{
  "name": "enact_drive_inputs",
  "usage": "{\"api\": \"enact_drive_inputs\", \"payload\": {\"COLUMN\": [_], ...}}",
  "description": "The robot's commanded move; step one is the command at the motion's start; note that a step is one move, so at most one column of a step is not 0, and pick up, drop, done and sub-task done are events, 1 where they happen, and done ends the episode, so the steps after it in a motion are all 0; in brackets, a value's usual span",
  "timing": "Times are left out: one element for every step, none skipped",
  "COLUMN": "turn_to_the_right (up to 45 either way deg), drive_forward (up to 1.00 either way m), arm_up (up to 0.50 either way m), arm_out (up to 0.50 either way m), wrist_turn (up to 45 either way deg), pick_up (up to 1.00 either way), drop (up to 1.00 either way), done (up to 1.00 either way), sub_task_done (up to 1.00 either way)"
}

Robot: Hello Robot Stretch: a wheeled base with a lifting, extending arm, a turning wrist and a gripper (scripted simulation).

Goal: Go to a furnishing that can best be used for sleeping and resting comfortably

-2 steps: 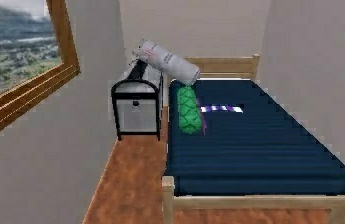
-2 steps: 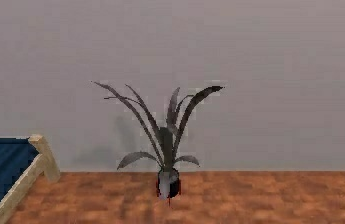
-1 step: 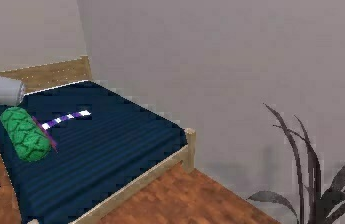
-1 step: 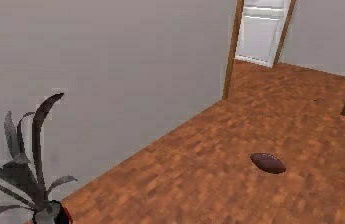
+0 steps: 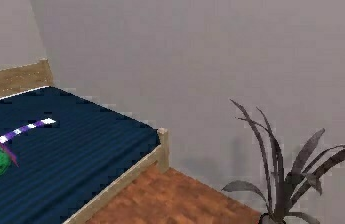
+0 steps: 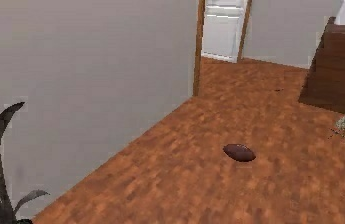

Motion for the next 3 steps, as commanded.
{"api": "enact_drive_inputs", "payload": {"turn_to_the_right": [0.0, -45.0, 0.0], "drive_forward": [0.55, 0.0, 0.0], "arm_up": [0.0, 0.0, 0.0], "arm_out": [0.0, 0.0, 0.0], "wrist_turn": [0.0, 0.0, 0.0], "pick_up": [0.0, 0.0, 0.0], "drop": [0.0, 0.0, 0.0], "done": [0.0, 0.0, 1.0], "sub_task_done": [0.0, 0.0, 0.0]}}
